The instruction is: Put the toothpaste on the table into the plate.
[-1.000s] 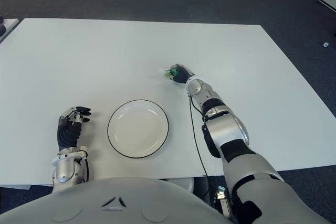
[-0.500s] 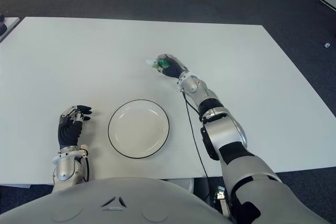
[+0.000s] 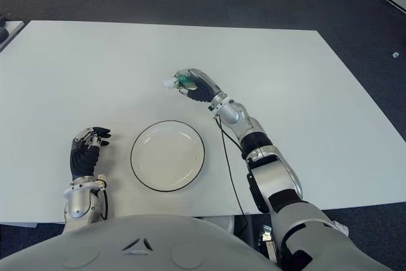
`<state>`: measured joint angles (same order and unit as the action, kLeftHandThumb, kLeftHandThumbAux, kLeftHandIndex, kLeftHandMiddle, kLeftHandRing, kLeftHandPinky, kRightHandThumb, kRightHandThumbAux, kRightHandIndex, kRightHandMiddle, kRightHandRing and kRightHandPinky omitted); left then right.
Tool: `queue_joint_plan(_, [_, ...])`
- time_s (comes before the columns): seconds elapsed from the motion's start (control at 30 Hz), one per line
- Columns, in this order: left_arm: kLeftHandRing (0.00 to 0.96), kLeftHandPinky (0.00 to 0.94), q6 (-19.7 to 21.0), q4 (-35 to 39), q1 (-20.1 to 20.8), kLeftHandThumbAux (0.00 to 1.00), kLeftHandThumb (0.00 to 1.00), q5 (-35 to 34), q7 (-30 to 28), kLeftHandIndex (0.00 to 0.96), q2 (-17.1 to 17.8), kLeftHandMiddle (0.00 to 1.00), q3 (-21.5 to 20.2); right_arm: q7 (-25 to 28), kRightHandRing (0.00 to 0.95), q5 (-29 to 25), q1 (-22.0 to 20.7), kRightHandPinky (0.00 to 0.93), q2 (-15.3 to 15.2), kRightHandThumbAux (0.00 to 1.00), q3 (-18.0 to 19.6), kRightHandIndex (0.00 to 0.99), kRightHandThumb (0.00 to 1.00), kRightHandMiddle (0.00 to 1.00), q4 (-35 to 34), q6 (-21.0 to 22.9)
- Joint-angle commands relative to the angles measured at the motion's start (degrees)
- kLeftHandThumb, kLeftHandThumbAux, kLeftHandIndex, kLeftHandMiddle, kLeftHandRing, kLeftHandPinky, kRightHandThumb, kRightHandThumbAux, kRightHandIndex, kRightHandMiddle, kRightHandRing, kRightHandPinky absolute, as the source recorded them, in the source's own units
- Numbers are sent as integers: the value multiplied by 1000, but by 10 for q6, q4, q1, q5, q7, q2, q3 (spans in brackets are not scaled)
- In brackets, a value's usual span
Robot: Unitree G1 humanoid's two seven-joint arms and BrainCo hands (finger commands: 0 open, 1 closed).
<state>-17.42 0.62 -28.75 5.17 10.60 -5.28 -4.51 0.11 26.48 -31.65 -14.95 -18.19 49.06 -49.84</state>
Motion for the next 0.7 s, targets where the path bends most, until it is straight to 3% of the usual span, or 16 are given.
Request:
queue_joint_plan(0.03, [477,480,24,-13,-5,675,841,1,3,461,-3,455,2,17,883,-1,37,889,-12,713,-18,440,732,889,-58,-51])
queue_joint_plan(0.27, [472,482,23,-12,-4,675,842,3,5,463,-4,454,3,10,894,45,62,895,-24,712,-38,440,735,893,-121,-86])
queue_joint_plan(0.4, [471,481,29,-10,-3,675,842,4,5,462,-5,454,5,-5,902,103,80,901,-31,712,-54,441,731,897,-172,-100])
queue_joint_plan(0.7, [470,473,36,-7,-3,676,841,1,2,459,-4,455,6,32,910,155,99,907,-64,712,-109,440,720,910,-211,-112])
